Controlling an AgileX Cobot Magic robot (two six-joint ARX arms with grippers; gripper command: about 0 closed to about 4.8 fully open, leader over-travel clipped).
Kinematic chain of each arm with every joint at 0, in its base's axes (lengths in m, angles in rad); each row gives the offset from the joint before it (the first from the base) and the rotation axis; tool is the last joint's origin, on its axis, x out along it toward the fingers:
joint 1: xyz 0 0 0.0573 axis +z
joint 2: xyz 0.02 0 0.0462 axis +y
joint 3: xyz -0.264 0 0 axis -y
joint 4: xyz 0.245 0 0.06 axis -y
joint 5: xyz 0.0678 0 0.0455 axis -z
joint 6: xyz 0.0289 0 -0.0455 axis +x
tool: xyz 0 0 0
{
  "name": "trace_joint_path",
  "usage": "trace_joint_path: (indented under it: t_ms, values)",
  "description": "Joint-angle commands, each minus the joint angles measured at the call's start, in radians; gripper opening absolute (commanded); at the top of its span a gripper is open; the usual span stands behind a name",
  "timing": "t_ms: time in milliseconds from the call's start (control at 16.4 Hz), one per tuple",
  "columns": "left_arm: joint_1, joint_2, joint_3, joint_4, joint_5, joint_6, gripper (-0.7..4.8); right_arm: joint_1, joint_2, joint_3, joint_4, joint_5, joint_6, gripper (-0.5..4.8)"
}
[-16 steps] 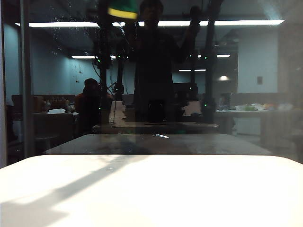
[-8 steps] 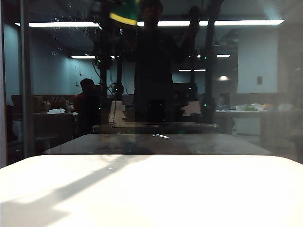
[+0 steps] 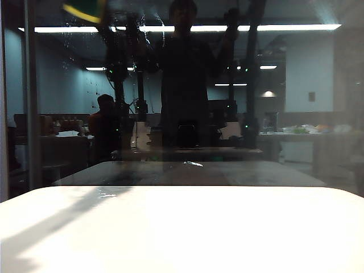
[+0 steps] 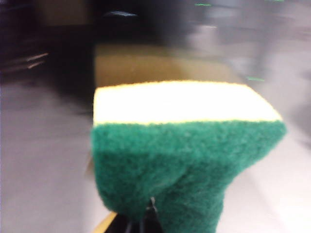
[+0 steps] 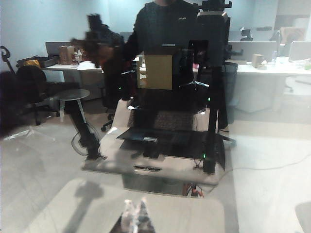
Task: Reach upward to find where there is water on the glass, pick up the sponge from the table, dry the water, and finally place the sponge back on the table.
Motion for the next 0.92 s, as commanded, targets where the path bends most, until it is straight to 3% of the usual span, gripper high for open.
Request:
trace_joint_path:
  t_ms: [61, 244, 428, 917]
  values:
    - [0.082, -0.046, 0.006, 0.014, -0.018, -0.001, -0.06, 0.0, -0.011, 0.004, 0.006, -0.121, 0.001, -0.09]
    - [0.162, -0.064, 0.006, 0.0, 0.011, -0.008, -0.06, 0.0, -0.011, 0.004, -0.01, -0.213, 0.001, -0.09]
    - [0.154, -0.062, 0.005, -0.017, 0.068, -0.045, -0.06, 0.0, -0.013, 0.004, -0.028, -0.265, 0.001, -0.09]
    - [-0.176, 0.056, 0.005, 0.016, 0.067, -0.025, -0.06, 0.0, -0.018, 0.004, -0.032, -0.279, 0.008, -0.09]
